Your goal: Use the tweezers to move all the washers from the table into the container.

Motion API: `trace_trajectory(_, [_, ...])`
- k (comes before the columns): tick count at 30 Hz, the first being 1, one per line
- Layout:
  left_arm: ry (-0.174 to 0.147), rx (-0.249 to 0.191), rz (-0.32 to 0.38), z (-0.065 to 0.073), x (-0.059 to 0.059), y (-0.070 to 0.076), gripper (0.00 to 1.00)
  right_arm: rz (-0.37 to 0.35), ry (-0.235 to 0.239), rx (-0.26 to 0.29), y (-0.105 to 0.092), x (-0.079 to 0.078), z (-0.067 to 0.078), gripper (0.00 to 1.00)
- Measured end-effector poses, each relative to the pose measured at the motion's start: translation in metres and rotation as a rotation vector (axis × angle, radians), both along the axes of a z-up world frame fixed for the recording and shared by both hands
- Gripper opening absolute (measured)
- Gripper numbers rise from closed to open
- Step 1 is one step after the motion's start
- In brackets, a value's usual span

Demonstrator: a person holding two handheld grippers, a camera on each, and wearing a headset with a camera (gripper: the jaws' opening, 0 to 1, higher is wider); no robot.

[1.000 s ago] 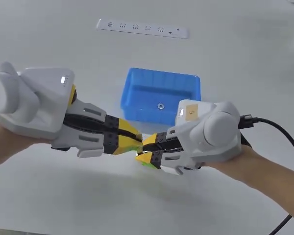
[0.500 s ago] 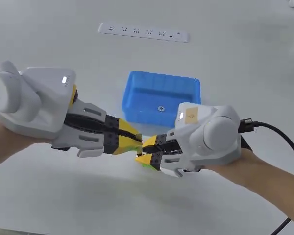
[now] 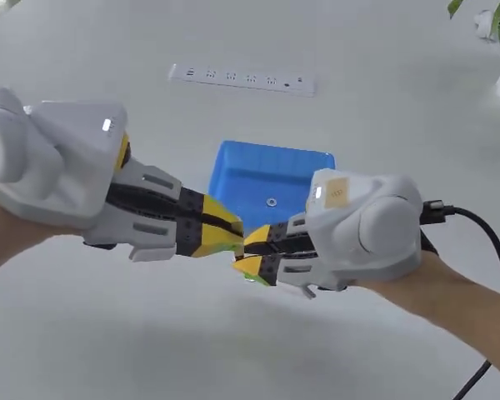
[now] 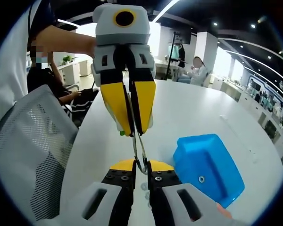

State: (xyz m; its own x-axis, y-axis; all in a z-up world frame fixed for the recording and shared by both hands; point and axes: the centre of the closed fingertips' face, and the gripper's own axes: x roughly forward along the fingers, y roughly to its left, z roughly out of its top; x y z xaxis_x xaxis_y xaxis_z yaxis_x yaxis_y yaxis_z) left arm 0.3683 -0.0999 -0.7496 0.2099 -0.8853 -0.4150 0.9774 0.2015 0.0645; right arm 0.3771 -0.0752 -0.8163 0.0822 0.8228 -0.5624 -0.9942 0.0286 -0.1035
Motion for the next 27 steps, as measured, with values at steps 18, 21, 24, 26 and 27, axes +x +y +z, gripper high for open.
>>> trace_trajectory(18, [-0.113, 0.006, -0.031, 0.043, 0.026, -0.004, 0.07, -0.043, -0.109, 0.044, -0.004, 0.033, 0.046, 0.1])
trace_trajectory(21, [-0.127, 0.012, -0.041, 0.046, 0.033, -0.006, 0.07, -0.058, -0.117, 0.052, -0.005, 0.04, 0.049, 0.1])
trace_trajectory(24, [-0.131, 0.013, -0.049, 0.045, 0.039, -0.008, 0.07, -0.073, -0.117, 0.054, -0.006, 0.046, 0.049, 0.1])
trace_trajectory(26, [-0.13, 0.003, -0.05, 0.046, 0.043, -0.009, 0.07, -0.081, -0.121, 0.055, -0.007, 0.051, 0.049, 0.1])
trace_trajectory(27, [-0.131, -0.002, -0.049, 0.046, 0.045, -0.009, 0.07, -0.085, -0.121, 0.057, -0.008, 0.053, 0.049, 0.1])
